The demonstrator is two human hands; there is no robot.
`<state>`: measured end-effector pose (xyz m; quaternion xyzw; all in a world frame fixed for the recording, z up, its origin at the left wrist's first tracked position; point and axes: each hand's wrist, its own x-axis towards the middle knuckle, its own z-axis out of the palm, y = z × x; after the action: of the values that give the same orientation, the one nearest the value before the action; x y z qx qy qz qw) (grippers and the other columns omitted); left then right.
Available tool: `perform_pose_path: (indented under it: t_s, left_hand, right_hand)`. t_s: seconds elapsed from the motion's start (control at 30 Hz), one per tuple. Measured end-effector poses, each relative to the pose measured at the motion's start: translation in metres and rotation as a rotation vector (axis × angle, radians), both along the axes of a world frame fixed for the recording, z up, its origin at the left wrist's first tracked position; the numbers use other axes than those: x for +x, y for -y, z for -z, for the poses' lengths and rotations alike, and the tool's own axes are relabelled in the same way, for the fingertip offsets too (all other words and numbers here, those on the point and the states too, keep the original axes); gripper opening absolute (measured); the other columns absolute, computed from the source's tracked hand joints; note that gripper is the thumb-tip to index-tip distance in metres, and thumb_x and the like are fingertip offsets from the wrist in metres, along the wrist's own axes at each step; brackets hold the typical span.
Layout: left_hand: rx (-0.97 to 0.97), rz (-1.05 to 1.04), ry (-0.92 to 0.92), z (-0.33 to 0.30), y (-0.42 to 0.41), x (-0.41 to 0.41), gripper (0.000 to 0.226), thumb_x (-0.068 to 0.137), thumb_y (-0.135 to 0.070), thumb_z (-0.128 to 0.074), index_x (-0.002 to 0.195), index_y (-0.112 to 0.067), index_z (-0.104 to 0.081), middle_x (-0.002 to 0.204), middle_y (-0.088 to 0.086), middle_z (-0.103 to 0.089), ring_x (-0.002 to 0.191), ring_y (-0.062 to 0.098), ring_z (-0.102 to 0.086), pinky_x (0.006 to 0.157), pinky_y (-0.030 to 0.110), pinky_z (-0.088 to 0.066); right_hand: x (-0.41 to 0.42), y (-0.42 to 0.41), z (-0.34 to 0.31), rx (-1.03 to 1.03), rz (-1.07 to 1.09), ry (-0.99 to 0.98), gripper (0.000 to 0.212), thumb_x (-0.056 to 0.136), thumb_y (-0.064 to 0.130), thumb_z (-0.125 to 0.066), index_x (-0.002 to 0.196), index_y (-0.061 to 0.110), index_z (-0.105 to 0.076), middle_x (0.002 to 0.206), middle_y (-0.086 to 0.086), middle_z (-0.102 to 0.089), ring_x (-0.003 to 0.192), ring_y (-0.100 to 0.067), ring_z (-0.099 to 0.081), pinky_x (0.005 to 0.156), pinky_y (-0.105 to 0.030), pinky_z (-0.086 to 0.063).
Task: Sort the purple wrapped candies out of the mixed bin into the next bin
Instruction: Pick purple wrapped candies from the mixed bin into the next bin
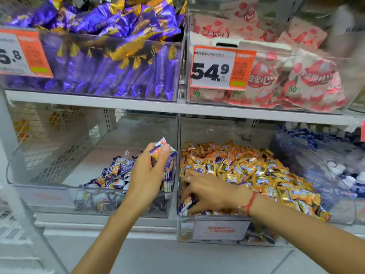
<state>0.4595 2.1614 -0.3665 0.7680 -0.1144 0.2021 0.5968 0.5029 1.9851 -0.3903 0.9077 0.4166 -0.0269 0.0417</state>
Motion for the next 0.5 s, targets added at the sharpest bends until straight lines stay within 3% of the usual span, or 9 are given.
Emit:
perform_pose_path:
  t_s: [0.17,0.3,0.37,0.5]
  left_hand:
    - [0.108,0.028,0.004,0.005,0.003,-0.001,0.023,0.095,-0.047,-0.041,0.079,-0.032,-0.051,0.049,-0.010,-0.028,0.047,0.009,-0.025,0.051,0.035,-0.028]
    - [0.112,0.062,-0.018,0.004,0.003,-0.004,0.030,0.087,-0.061,-0.039,0.081,-0.034,-0.051,0.053,-0.007,-0.025,0.049,0.014,-0.027,0.053,0.045,-0.031]
    - [0.116,0.050,-0.025,0.003,0.004,-0.004,0.030,0.085,-0.062,-0.039,0.082,-0.035,-0.051,0.056,-0.004,-0.025,0.051,0.016,-0.028,0.054,0.046,-0.032]
    - [0.131,0.030,-0.027,-0.001,0.006,-0.005,0.027,0.085,-0.061,-0.038,0.082,-0.037,-0.050,0.060,0.007,-0.027,0.053,0.020,-0.032,0.056,0.052,-0.038]
  right_hand:
    - [0.018,0.010,-0.001,0.107,0.138,0.059,0.037,0.086,0.052,-0.064,0.081,0.015,-0.066,0.084,-0.001,-0.060,0.077,-0.018,-0.051,0.057,-0.033,-0.033]
    - [0.025,0.039,-0.024,0.318,0.400,-0.038,0.050,0.086,0.048,-0.066,0.054,0.019,-0.041,0.055,-0.001,-0.041,0.049,-0.014,-0.034,0.049,-0.028,-0.023]
    - [0.024,0.052,-0.036,0.402,0.486,-0.150,0.054,0.087,0.043,-0.067,0.053,0.017,-0.034,0.052,-0.001,-0.032,0.046,-0.014,-0.029,0.050,-0.029,-0.023]
    - [0.010,0.069,-0.051,0.641,0.581,-0.476,0.038,0.092,0.036,-0.062,0.071,0.009,-0.048,0.058,-0.006,-0.042,0.053,-0.015,-0.045,0.051,-0.018,-0.034]
